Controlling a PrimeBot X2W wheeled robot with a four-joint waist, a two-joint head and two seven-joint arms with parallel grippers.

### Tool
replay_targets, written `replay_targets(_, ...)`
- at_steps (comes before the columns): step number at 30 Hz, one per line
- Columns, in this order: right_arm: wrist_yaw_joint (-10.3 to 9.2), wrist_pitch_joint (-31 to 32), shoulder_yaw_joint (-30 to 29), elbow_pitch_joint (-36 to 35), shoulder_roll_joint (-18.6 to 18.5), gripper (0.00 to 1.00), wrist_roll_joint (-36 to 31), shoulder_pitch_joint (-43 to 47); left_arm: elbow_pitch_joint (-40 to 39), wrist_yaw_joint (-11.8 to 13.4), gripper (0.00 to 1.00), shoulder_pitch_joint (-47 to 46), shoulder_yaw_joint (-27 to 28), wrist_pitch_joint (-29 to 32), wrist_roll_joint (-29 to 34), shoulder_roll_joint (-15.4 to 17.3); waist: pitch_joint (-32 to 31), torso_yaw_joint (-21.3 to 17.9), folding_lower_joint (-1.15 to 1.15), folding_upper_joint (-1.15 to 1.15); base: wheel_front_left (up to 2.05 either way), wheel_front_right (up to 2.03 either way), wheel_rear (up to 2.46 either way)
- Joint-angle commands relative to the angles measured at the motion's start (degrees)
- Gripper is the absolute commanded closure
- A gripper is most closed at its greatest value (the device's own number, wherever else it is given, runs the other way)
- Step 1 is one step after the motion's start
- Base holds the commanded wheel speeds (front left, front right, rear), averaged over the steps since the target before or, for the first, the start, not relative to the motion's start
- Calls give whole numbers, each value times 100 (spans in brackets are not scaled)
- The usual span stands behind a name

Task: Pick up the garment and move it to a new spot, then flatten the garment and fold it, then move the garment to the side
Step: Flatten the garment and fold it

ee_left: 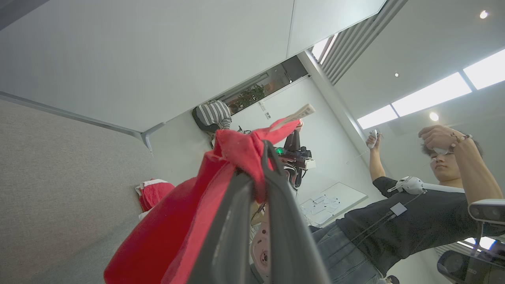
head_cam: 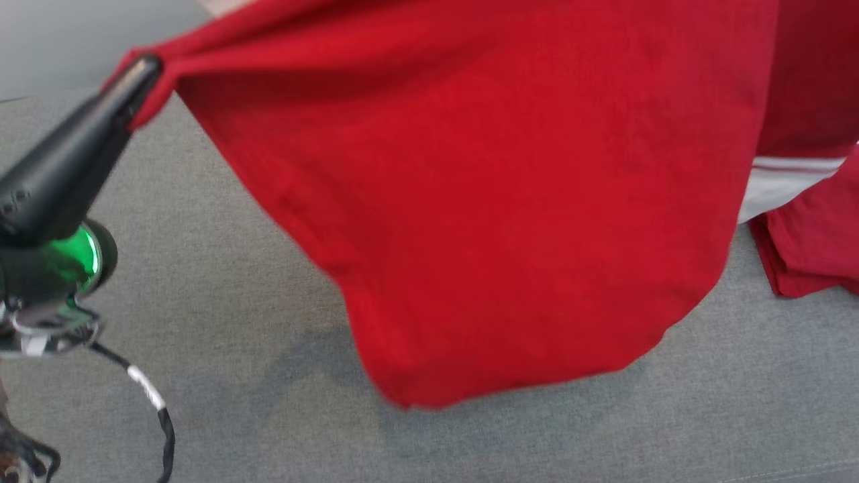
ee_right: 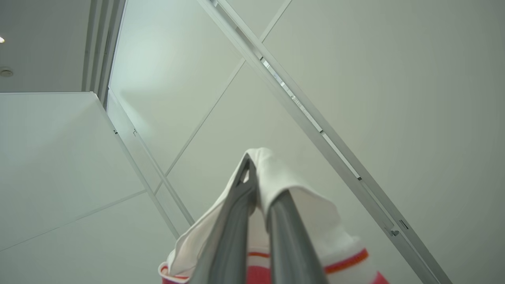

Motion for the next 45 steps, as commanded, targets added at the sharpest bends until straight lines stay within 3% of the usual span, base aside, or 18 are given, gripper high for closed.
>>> replay_targets(1, -13, -405, -8, 573, 113, 100, -562, -785, 344, 331, 100, -433, -2, -191, 166, 114, 213, 77, 0, 47, 0, 0, 0)
replay_targets(5, -17, -551, 195, 1798, 479, 100, -2262, -2209, 1161, 774, 100, -1254, -478, -496, 846, 272, 755, 244, 0, 47, 0, 0, 0)
replay_targets(9, -15, -726, -114, 2566, 1066, 100, -3711, -3377, 2281, 578, 100, -2322, -1018, -893, 1695, 317, 1465, 457, 0, 47, 0, 0, 0)
replay_targets(11, -13, -957, -356, 2822, 1370, 100, -4331, -3899, 2953, 288, 100, -3035, -1252, -1189, 2121, 209, 1822, 554, 0, 47, 0, 0, 0)
replay_targets(15, -14, -1776, -873, 3208, 1963, 100, -5335, -4736, 4589, -566, 100, -4447, -1392, -2412, 3123, -51, 2286, 611, 0, 47, 0, 0, 0)
replay_targets(16, -14, -1776, -873, 3208, 1963, 100, -5335, -4736, 4589, -566, 100, -4447, -1392, -2412, 3123, -51, 2286, 611, 0, 47, 0, 0, 0)
replay_targets(17, -14, -1970, -977, 3295, 2079, 100, -5479, -4915, 5011, -727, 100, -4739, -1369, -2729, 3289, -122, 2360, 579, 0, 47, 0, 0, 0)
replay_targets(22, -12, -1975, -770, 3386, 2353, 100, -5597, -5178, 6182, -1856, 100, -5696, -1699, -3494, 3992, -108, 2894, 421, 0, 47, 0, 0, 0)
replay_targets(24, -12, -1747, -567, 3123, 2401, 100, -5328, -4742, 6509, -2272, 100, -5603, -1931, -3569, 4158, -59, 2975, 410, 0, 47, 0, 0, 0)
replay_targets(27, -11, -1203, -253, 2305, 2418, 100, -4709, -3502, 6689, -2513, 100, -5094, -2340, -3706, 4364, 117, 2884, 348, 0, 47, 0, 0, 0)
replay_targets(29, -5, -815, -80, 1597, 2417, 100, -4247, -2401, 6433, -2541, 100, -4573, -2594, -3849, 4218, 168, 2789, 288, 0, 47, 0, 0, 0)
replay_targets(32, -5, -295, 24, 561, 2405, 100, -3621, -356, 5955, -2541, 100, -3400, -3132, -4040, 4073, 546, 2513, 263, 0, 47, 0, 0, 0)
replay_targets(37, -5, 342, -134, -908, 2405, 100, -2738, 2503, 5420, -2532, 100, -1687, -3907, -4572, 3819, 934, 2096, 293, 0, 47, 0, 0, 0)
replay_targets(42, -6, 659, -368, -1848, 2429, 100, -2064, 4440, 4926, -2533, 100, -541, -4120, -4910, 3482, 1047, 1648, 377, 0, 47, 0, 0, 0)
replay_targets(45, -6, 801, -341, -2054, 2446, 100, -1855, 5057, 4774, -2533, 100, -63, -4161, -4968, 3656, 1156, 1417, 376, 0, 47, 0, 0, 0)
